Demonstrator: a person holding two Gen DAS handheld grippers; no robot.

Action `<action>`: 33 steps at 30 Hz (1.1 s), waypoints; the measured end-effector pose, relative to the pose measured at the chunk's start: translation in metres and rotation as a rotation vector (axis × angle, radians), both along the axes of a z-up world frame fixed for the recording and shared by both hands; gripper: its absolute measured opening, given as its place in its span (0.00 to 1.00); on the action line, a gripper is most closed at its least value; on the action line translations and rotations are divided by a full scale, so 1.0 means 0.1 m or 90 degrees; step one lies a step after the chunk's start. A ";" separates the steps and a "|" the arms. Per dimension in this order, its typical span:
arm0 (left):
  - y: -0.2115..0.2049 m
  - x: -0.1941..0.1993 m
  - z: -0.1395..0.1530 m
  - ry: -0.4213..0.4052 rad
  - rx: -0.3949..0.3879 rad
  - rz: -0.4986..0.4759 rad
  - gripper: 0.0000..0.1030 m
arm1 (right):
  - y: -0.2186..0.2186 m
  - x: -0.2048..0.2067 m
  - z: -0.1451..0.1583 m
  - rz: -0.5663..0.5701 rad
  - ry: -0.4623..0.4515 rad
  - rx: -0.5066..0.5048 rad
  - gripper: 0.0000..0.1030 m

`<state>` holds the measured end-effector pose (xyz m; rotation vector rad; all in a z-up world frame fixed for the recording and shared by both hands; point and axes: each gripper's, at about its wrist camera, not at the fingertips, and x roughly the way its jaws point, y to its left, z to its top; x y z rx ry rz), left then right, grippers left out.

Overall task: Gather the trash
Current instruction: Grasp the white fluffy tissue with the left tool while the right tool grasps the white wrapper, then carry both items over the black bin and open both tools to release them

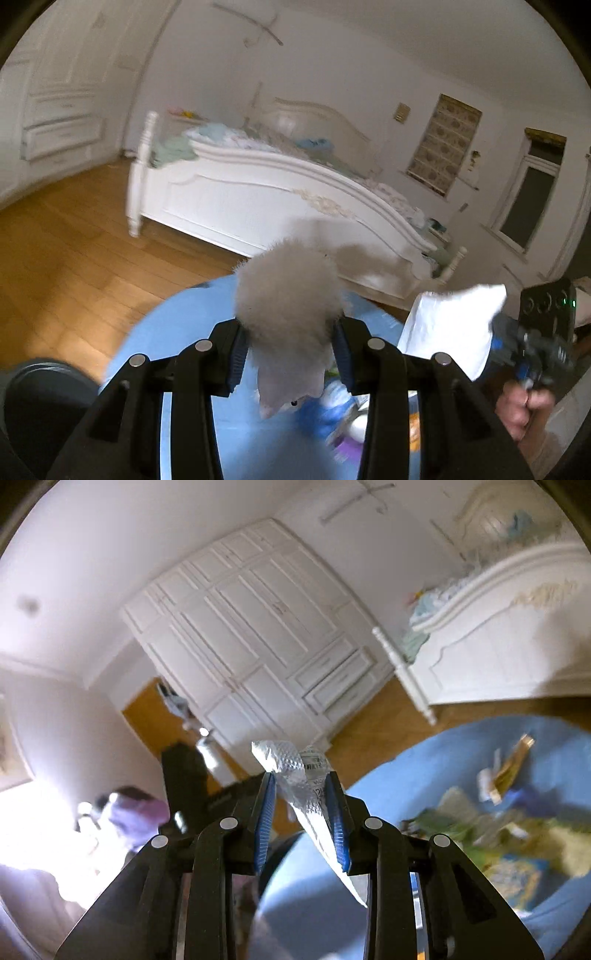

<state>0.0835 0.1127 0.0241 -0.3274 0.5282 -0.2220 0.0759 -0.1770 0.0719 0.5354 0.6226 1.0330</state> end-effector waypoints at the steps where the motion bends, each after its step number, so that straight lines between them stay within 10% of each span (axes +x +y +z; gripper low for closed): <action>1: 0.08 -0.09 -0.02 -0.002 0.006 0.016 0.38 | 0.08 -0.01 0.01 0.005 0.003 -0.005 0.28; 14: 1.49 -1.22 -0.77 0.066 -0.008 0.240 0.39 | 2.01 -0.38 -0.38 0.196 0.067 -0.121 0.28; 24: 1.94 -1.51 -1.38 0.125 -0.066 0.290 0.39 | 3.49 -0.49 -0.90 0.266 0.119 -0.238 0.28; 33: 2.06 -1.61 -1.62 0.149 -0.080 0.296 0.39 | 3.88 -0.45 -1.13 0.259 0.106 -0.304 0.28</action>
